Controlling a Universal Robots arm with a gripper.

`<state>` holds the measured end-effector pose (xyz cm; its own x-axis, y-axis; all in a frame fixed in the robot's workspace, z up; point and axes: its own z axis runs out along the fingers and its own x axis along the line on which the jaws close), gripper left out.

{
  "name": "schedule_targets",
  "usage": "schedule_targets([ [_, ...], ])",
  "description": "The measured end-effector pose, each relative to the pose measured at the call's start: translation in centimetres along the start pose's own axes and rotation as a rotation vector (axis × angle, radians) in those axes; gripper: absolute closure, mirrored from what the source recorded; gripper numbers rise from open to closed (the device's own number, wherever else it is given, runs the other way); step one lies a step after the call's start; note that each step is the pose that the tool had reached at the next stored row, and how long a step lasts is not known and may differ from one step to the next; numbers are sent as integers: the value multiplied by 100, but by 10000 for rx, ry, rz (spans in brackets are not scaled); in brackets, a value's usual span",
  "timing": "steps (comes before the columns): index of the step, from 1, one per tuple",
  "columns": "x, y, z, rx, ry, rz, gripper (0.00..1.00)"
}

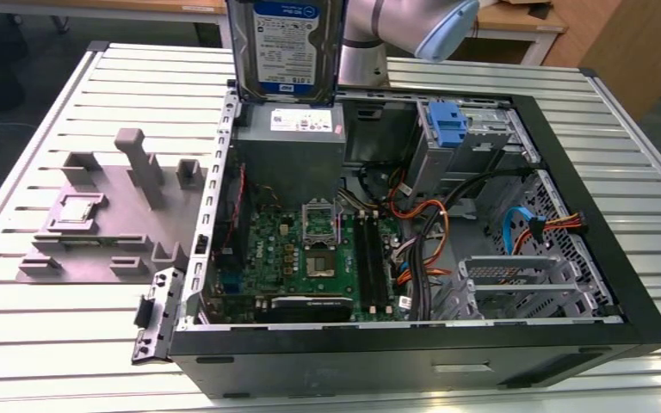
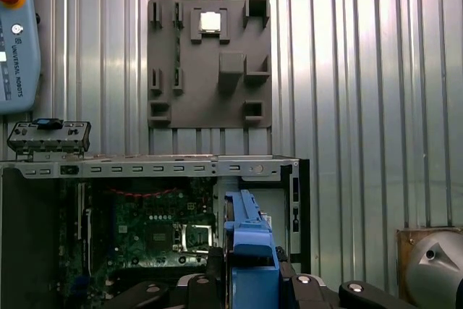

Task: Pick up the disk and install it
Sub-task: 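Pick up the disk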

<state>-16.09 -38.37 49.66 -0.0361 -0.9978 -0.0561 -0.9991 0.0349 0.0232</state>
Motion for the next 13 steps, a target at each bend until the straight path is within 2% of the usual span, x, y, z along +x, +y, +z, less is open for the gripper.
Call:
schedule_targets([
  [13, -5, -134, -3, 0, 0, 2, 64],
])
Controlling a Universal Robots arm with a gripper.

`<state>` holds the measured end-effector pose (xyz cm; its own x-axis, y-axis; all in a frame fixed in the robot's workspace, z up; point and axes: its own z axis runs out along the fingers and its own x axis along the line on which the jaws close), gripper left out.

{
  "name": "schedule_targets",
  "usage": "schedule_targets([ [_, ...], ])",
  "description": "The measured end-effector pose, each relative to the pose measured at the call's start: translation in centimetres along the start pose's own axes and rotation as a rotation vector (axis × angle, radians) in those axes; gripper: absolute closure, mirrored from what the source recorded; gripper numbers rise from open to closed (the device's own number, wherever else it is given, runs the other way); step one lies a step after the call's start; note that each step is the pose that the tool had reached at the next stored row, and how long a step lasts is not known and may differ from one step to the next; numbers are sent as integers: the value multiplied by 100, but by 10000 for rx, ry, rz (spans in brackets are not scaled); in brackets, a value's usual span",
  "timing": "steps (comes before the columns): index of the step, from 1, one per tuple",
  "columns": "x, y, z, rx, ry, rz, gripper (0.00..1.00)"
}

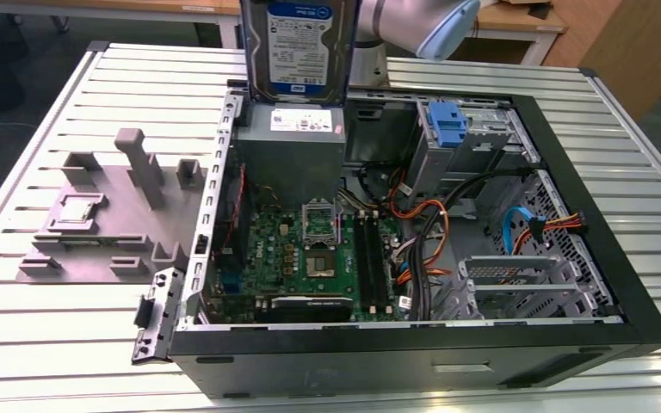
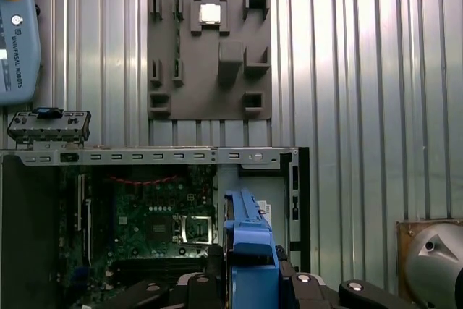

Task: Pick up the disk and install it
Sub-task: 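Pick up the disk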

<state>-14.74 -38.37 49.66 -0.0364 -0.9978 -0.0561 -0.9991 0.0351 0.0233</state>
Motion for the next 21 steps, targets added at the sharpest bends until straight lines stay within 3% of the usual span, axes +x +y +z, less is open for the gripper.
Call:
schedule_targets([
  [6, 20, -31, -2, 0, 0, 1, 64],
  [10, 89, -40, -6, 0, 3, 1, 64],
  [11, 156, -51, -10, -1, 8, 1, 64],
  [15, 211, -80, -14, 0, 11, 1, 64],
  [21, 224, -262, -16, 0, 12, 2, 64],
])
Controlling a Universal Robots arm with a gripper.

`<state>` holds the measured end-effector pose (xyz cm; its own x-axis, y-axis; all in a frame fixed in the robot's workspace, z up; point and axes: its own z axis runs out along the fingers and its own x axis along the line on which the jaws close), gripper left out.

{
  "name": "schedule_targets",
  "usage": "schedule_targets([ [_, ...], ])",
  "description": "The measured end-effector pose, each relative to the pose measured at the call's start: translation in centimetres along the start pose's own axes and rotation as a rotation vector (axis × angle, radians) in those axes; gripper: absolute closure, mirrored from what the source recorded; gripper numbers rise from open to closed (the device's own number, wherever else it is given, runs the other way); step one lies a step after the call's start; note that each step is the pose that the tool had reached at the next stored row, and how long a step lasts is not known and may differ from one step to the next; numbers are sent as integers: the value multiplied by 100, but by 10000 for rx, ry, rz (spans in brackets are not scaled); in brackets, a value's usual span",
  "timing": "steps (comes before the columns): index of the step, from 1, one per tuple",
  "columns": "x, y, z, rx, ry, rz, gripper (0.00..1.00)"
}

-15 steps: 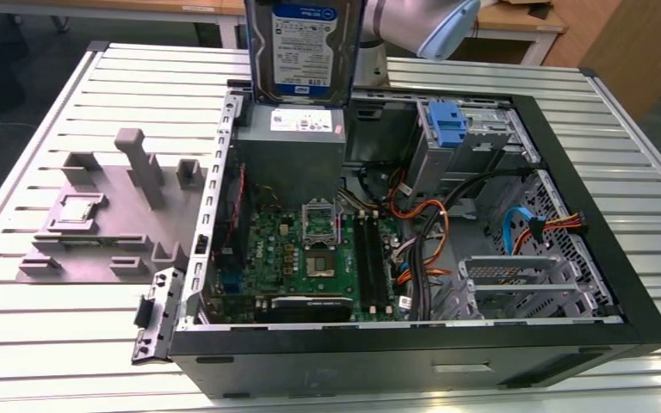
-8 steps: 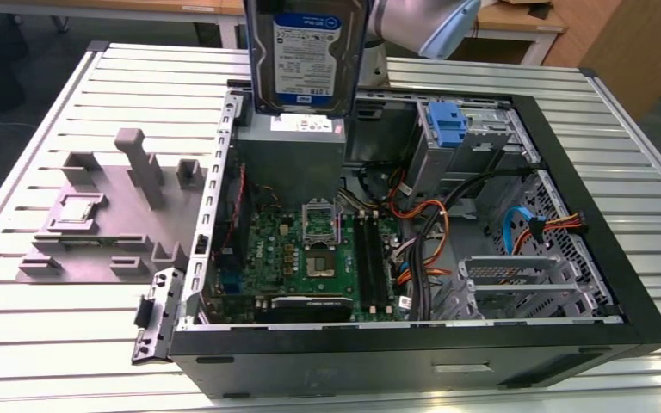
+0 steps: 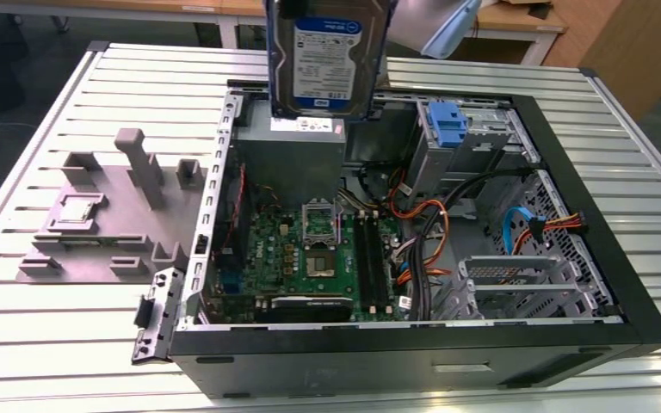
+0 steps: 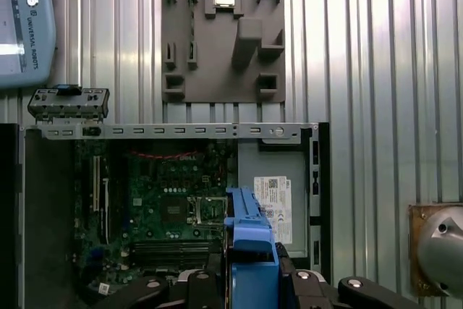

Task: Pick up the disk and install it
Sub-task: 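Pick up the disk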

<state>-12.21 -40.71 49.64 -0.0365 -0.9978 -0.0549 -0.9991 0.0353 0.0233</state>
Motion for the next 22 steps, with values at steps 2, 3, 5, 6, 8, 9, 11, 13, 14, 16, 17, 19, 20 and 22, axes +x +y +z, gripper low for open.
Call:
schedule_targets([
  [2, -1, -68, -1, 0, 1, -1, 64],
  [3, -2, -97, -1, 0, 1, -1, 64],
  [5, -1, -136, -1, 1, 10, 1, 64],
  [6, -1, -152, -2, 1, 18, 3, 64],
  [8, 6, -173, -3, 1, 34, 7, 64],
  [9, 12, -179, -3, 1, 43, 10, 64],
  [11, 35, -184, -3, 2, 64, 14, 64],
  [13, 69, -185, -4, 3, 81, 17, 64],
  [14, 88, -186, -4, 4, 86, 19, 64],
  [16, 125, -187, -4, 5, 98, 22, 64],
  [17, 139, -189, -5, 5, 107, 23, 64],
  [19, 149, -202, -4, 7, 131, 33, 64],
  [20, 149, -219, -4, 6, 138, 35, 64],
  [22, 149, -263, -3, 7, 142, 39, 64],
])
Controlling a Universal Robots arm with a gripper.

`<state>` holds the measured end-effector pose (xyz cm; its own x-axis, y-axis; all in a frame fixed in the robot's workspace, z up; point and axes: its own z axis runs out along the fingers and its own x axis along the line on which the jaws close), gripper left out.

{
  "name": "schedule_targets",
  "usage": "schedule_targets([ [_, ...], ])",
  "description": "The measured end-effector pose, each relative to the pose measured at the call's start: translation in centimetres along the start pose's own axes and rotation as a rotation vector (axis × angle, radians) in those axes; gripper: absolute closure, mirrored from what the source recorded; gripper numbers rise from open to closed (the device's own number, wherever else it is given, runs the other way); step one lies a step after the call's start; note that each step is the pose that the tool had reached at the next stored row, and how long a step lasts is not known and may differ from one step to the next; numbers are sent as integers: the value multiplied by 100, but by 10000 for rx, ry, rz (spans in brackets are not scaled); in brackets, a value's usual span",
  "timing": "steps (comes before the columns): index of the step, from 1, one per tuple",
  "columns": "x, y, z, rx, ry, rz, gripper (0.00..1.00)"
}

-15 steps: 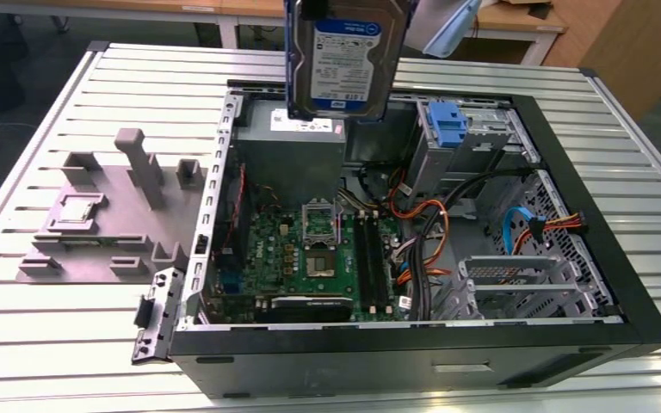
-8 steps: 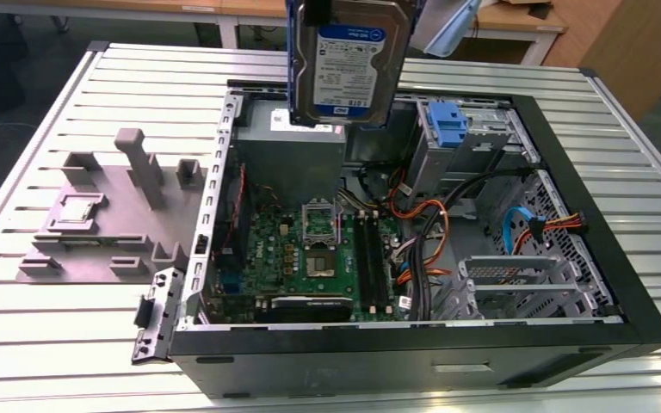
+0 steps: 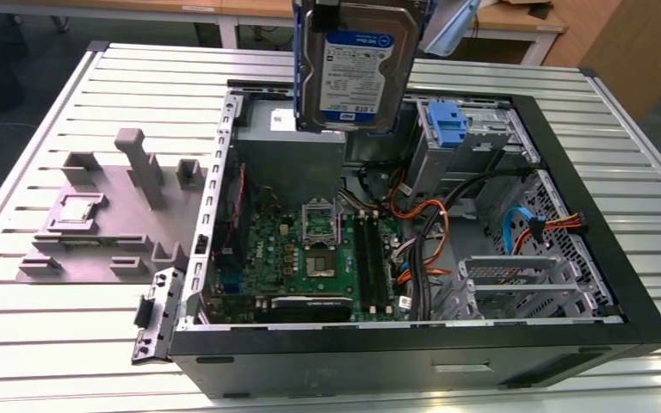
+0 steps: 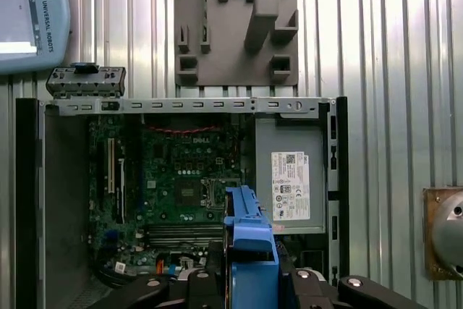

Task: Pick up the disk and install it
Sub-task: 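Pick up the disk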

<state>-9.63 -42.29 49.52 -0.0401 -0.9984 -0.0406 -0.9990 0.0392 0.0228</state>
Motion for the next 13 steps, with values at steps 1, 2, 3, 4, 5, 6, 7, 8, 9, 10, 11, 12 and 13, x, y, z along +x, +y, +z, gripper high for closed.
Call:
schedule_targets([
  [1, -1, -23, 0, 0, 1, 2, 64],
  [2, -2, -45, 1, 0, 1, 5, 64],
  [3, -2, -66, 1, 1, 1, 9, 64],
  [4, -3, -85, 2, 1, 1, 16, 64],
  [5, -4, -100, 3, 2, 0, 23, 64],
  [6, -3, -109, 5, 2, -1, 34, 64],
  [7, 0, -111, 8, 4, -1, 59, 64],
  [8, 4, -111, 12, 7, -1, 94, 64],
  [9, 9, -112, 15, 11, 0, 132, 64],
  [10, 16, -113, 20, 18, -3, 164, 64],
  [11, 25, -113, 23, 27, -3, 186, 64],
  [12, 35, -114, 27, 36, -4, 199, 64],
  [13, 46, -114, 29, 43, -3, 211, 64],
])
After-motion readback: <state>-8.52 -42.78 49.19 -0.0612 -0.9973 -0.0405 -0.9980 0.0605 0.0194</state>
